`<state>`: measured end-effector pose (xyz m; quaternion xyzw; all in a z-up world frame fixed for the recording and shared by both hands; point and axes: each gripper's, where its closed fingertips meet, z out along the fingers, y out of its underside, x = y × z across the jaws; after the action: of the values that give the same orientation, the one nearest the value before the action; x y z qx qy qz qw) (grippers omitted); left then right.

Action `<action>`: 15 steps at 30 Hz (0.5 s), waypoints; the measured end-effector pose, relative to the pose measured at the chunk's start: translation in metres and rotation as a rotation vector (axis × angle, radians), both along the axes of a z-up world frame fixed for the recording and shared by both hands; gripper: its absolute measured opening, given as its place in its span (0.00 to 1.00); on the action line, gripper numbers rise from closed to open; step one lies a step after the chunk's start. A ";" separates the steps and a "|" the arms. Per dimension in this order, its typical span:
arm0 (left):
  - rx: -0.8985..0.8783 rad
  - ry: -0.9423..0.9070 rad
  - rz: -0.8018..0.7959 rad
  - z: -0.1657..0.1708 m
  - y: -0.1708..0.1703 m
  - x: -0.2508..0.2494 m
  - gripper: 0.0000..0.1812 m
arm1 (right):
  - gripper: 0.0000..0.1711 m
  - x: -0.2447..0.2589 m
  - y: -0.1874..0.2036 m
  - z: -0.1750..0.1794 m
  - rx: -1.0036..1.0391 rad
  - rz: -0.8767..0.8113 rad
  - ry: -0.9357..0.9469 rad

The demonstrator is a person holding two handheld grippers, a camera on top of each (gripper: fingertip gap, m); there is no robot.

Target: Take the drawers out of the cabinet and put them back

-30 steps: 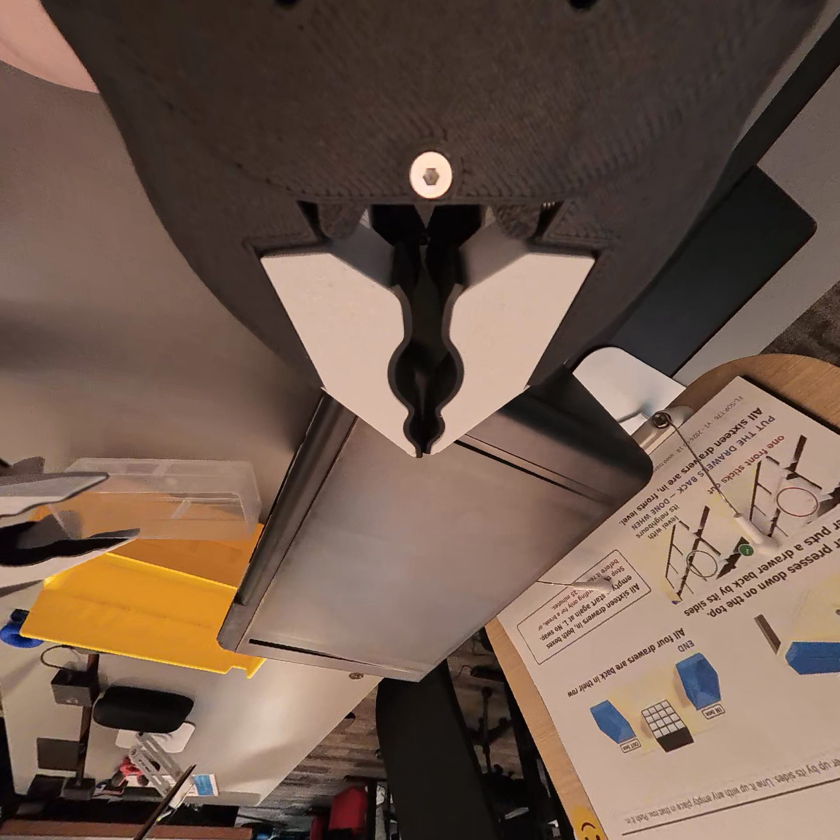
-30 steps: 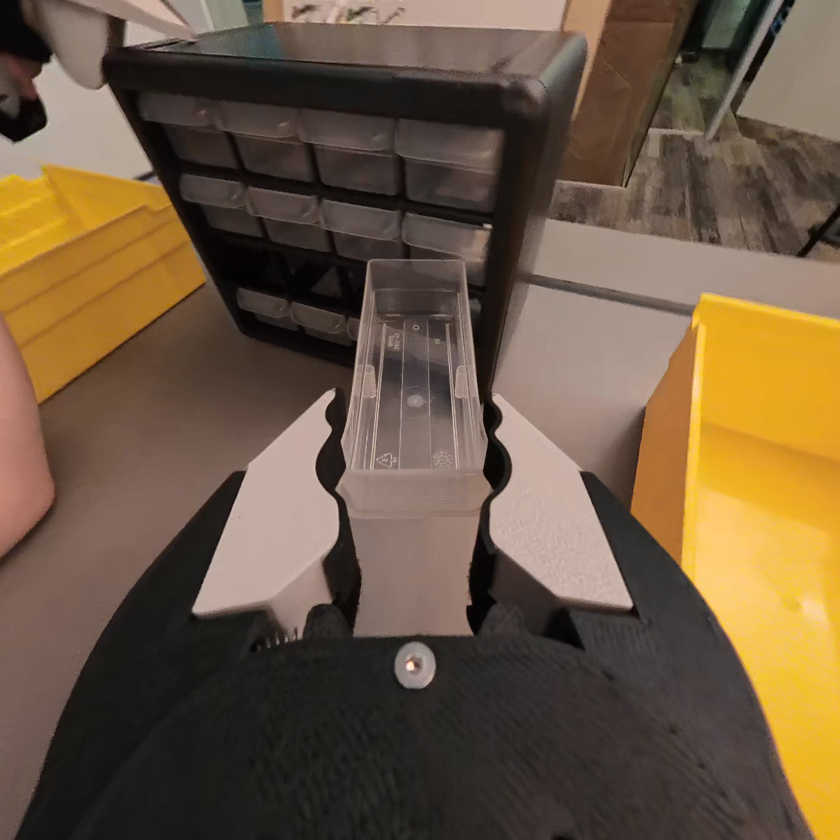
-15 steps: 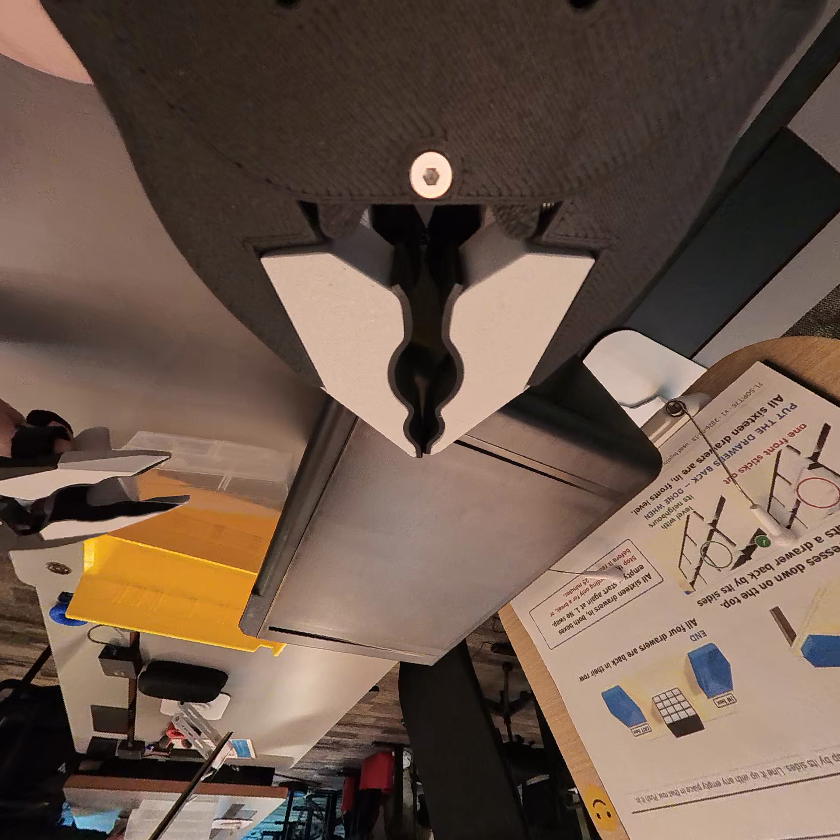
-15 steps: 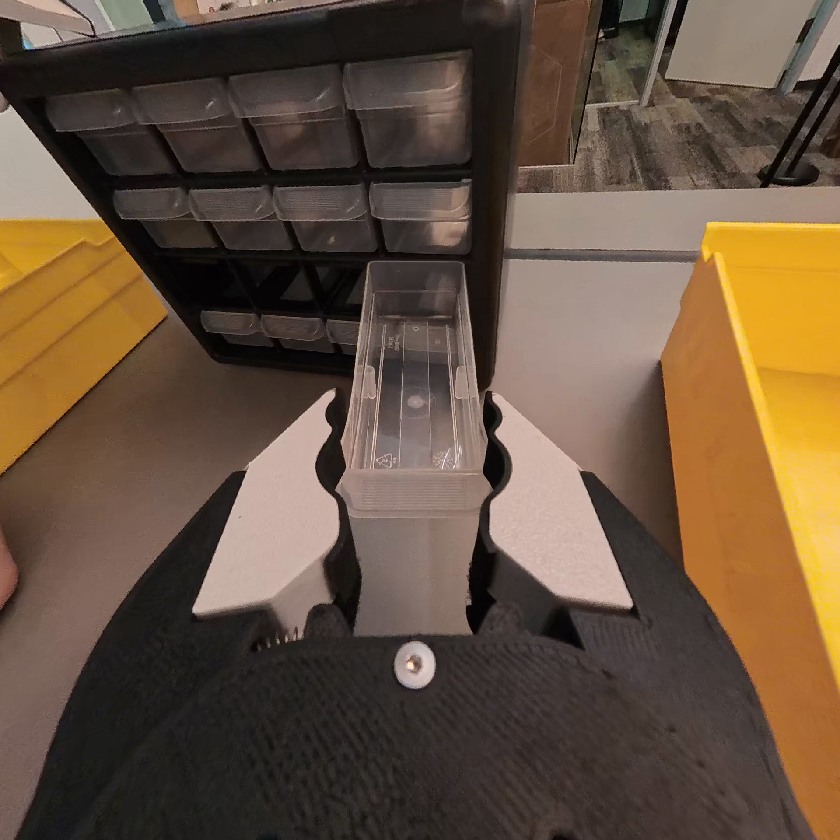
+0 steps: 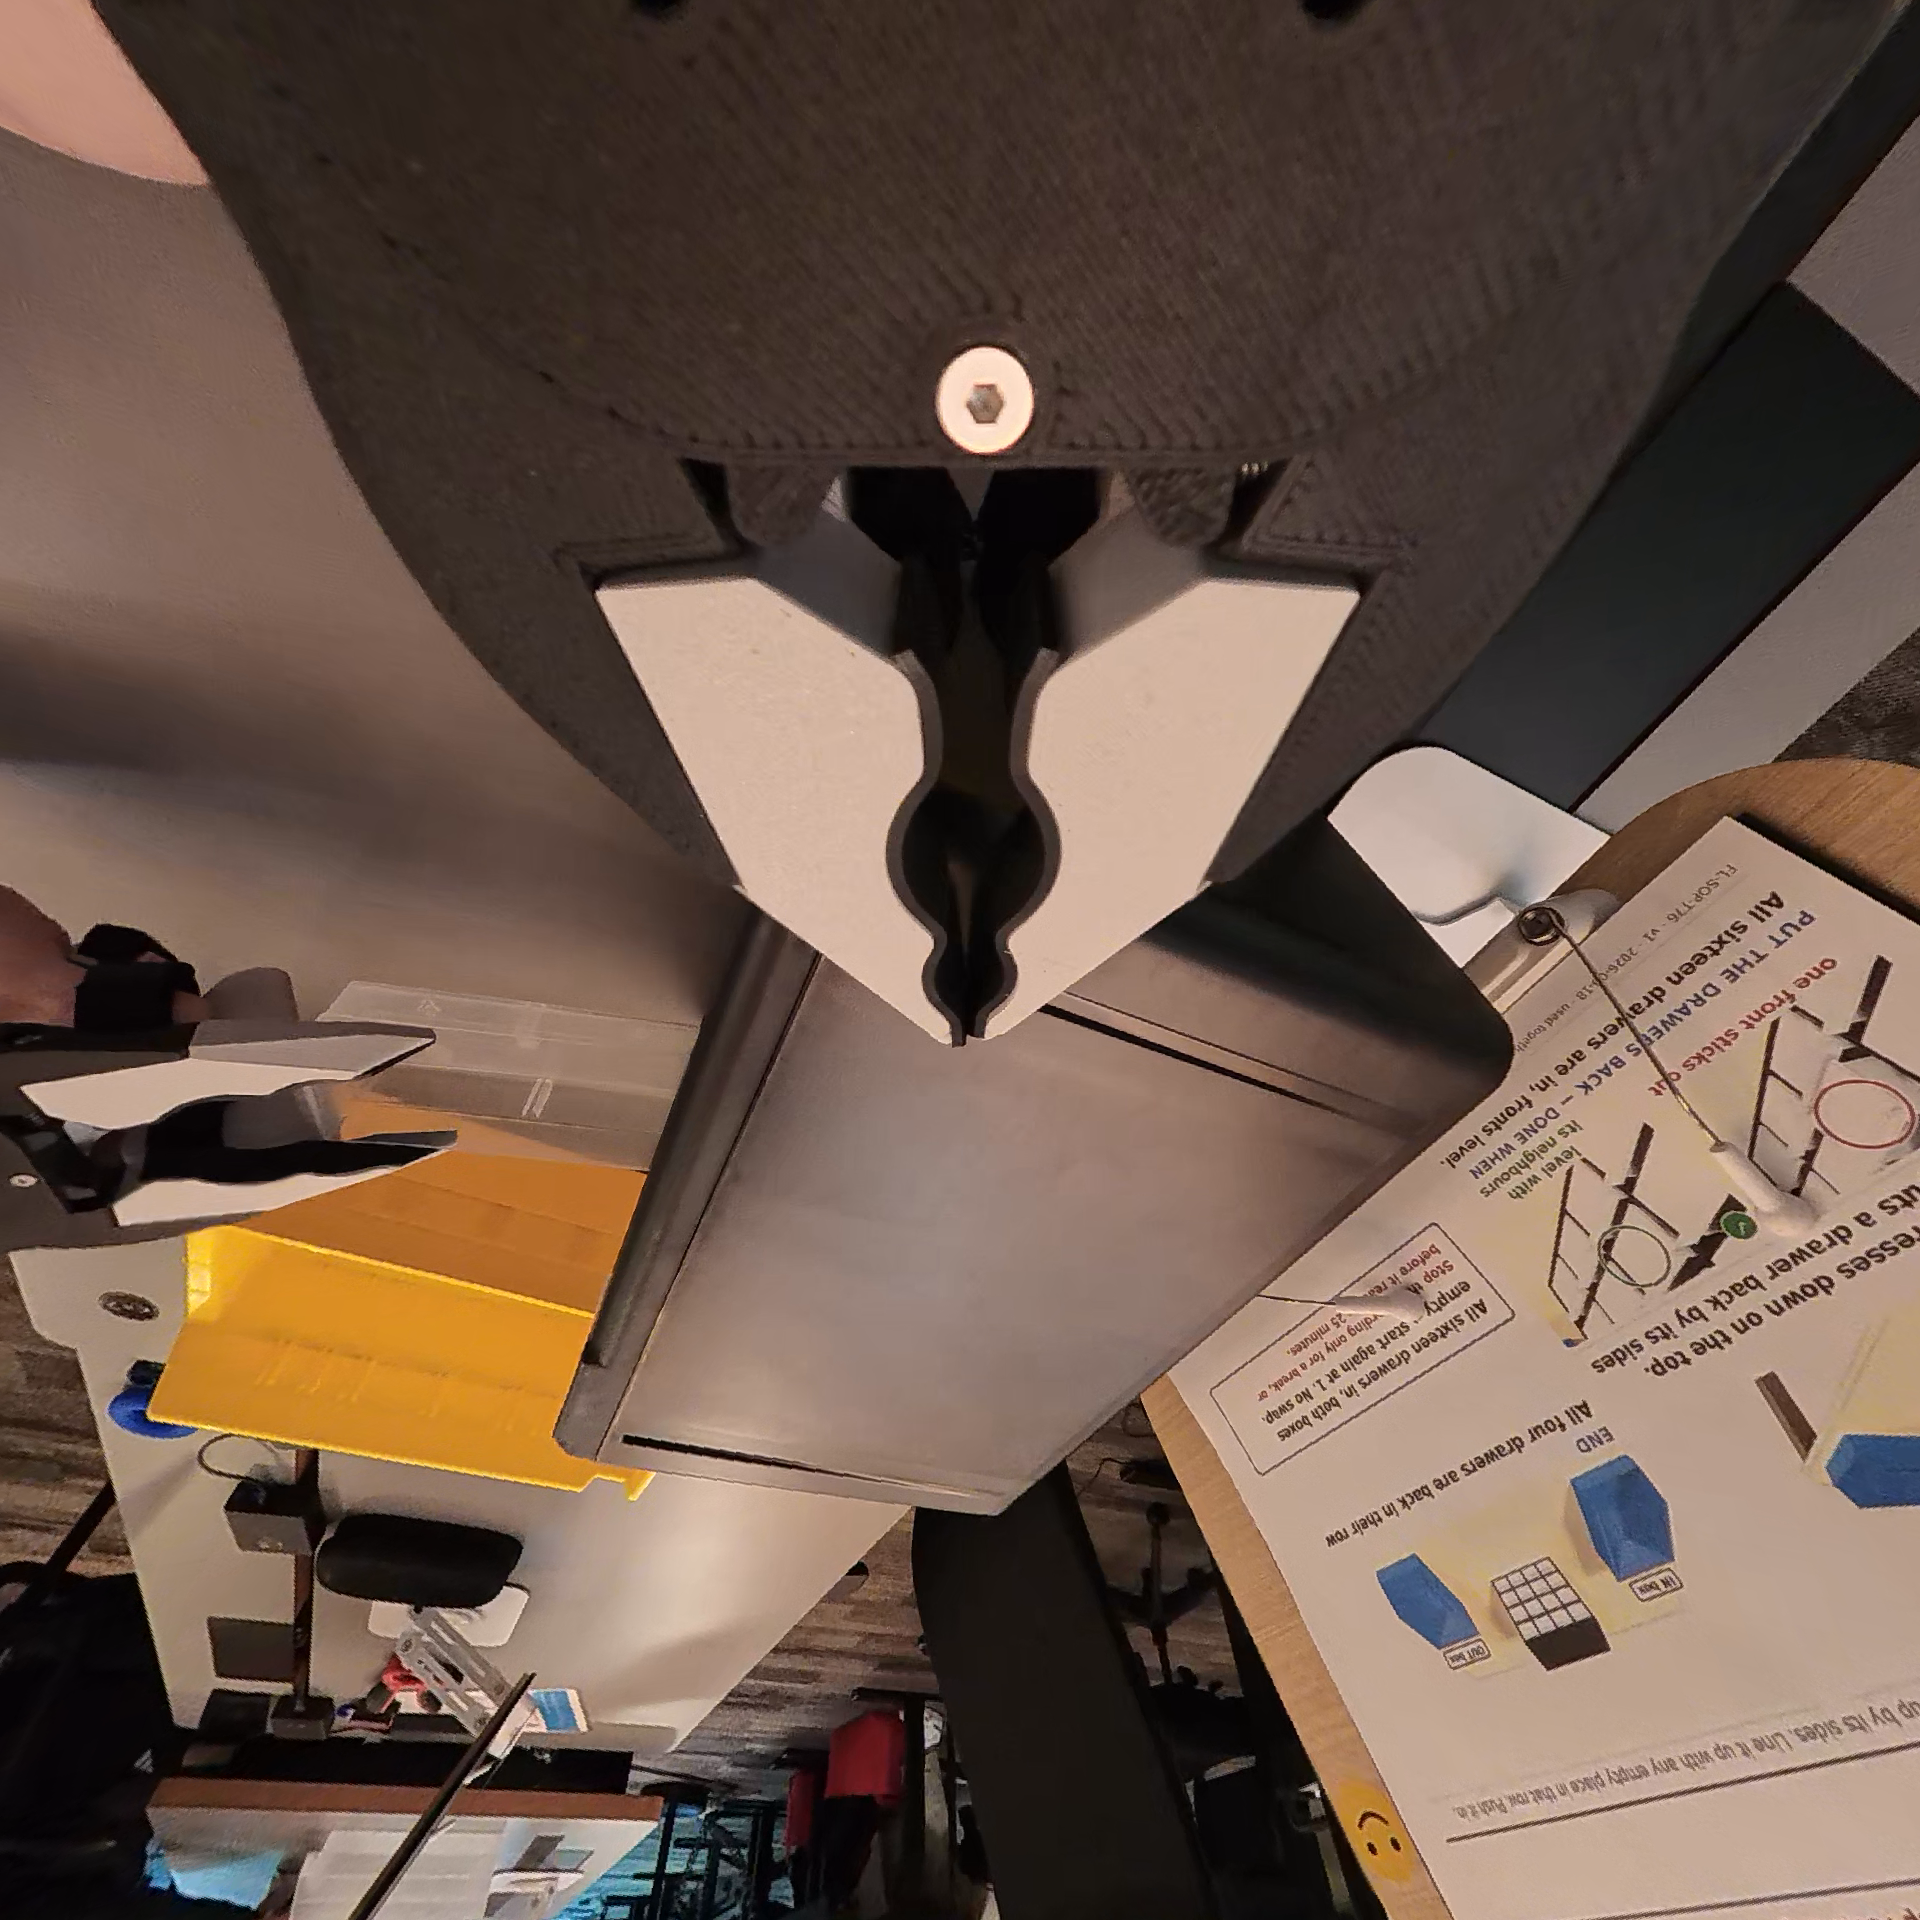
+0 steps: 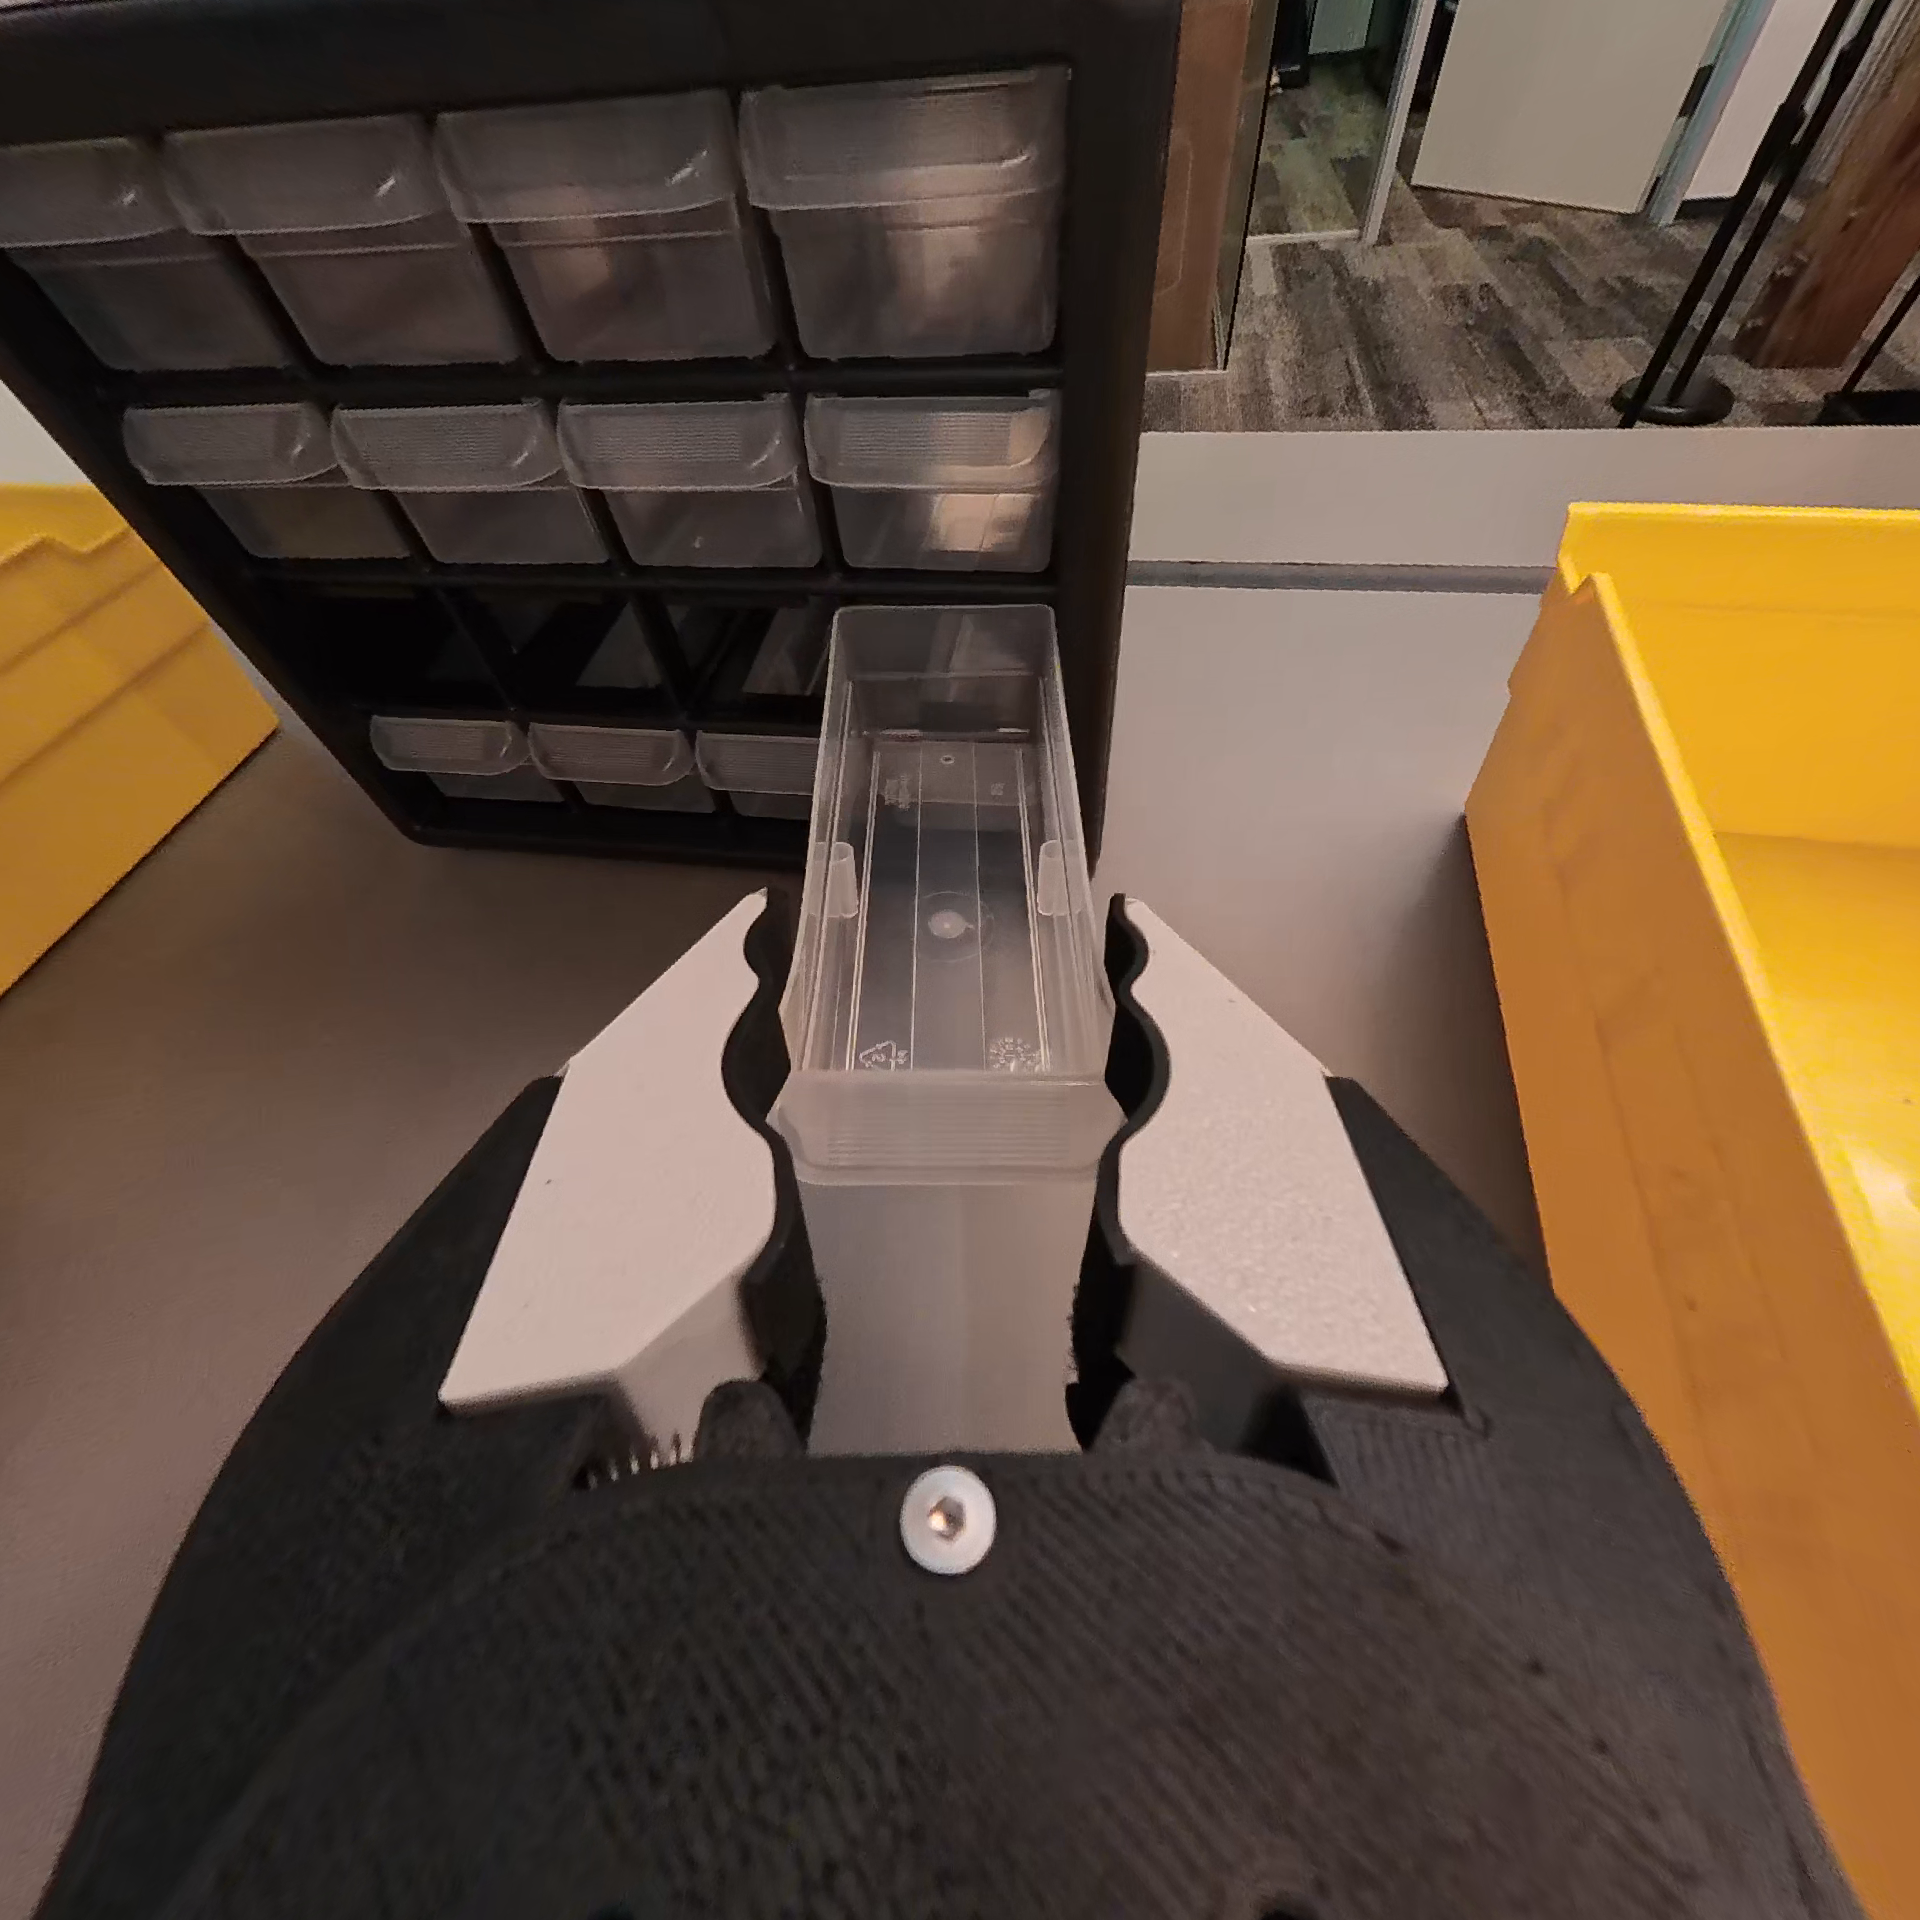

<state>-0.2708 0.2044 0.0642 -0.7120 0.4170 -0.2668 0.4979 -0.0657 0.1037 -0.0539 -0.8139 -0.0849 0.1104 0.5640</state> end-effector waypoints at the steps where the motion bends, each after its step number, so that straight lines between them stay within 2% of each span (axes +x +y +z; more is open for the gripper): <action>1: -0.002 -0.002 0.000 0.000 0.000 0.000 0.00 | 0.34 0.000 0.000 -0.001 0.001 -0.002 0.001; 15: 0.004 0.003 0.000 0.000 0.000 0.000 0.00 | 0.34 0.001 0.000 -0.001 0.001 0.009 0.044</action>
<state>-0.2708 0.2044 0.0642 -0.7115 0.4181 -0.2649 0.4987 -0.0642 0.1037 -0.0544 -0.8106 -0.0763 0.1306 0.5658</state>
